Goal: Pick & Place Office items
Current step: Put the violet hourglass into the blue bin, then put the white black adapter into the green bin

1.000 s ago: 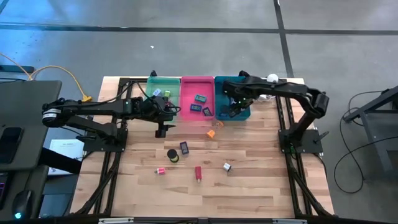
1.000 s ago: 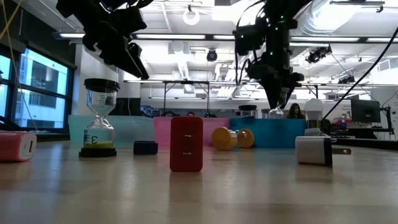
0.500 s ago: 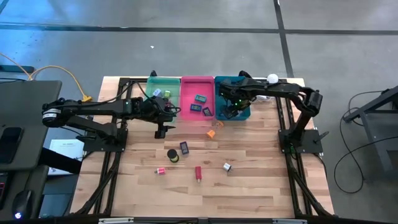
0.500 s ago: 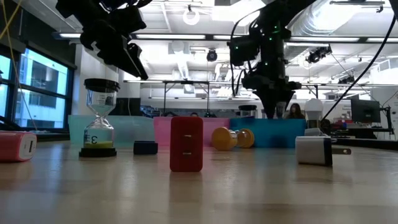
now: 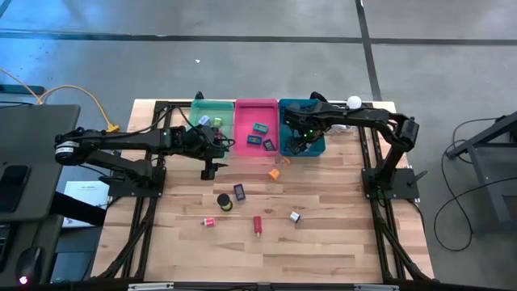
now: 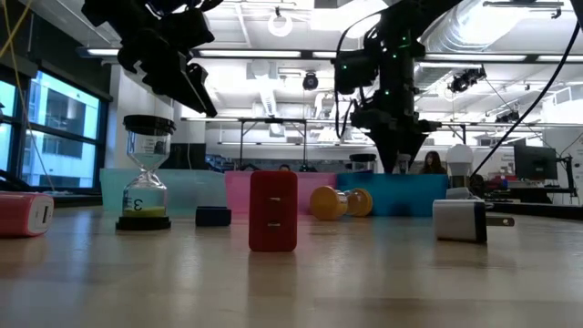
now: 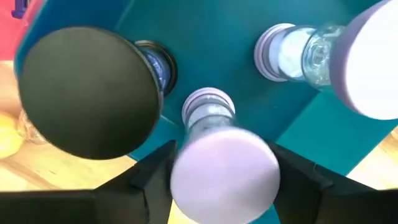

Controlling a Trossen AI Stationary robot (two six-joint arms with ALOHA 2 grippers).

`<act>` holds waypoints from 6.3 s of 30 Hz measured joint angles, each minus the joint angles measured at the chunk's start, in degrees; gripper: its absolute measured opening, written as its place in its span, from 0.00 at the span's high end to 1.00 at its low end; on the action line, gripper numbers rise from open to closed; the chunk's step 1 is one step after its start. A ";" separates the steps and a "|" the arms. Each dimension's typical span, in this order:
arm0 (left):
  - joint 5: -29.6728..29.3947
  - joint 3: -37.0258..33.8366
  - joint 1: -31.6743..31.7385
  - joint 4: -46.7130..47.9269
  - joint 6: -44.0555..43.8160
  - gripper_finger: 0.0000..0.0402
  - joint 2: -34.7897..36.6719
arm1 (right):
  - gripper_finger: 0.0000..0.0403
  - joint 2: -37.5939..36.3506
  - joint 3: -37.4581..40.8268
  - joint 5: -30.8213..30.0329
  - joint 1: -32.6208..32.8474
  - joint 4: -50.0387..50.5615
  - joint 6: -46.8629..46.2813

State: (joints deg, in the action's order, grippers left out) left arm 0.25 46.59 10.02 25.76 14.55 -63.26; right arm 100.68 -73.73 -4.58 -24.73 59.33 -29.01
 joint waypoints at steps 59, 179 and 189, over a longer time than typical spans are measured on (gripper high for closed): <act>-0.06 -0.01 0.00 -0.52 -1.95 0.39 0.02 | 0.39 -22.36 -0.02 -8.01 4.12 1.18 -0.12; -7.55 -0.02 -15.56 5.16 -16.43 0.39 -3.42 | 0.70 0.00 26.58 -19.37 55.43 -49.42 -23.63; -8.63 -0.02 -15.08 -5.18 -9.58 0.39 -3.67 | 0.70 -2.29 26.78 -21.85 56.16 -43.08 -23.66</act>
State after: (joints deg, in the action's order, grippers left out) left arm -8.38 46.57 -5.06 20.58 4.96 -66.94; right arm 98.40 -46.96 -26.42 31.43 16.25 -52.67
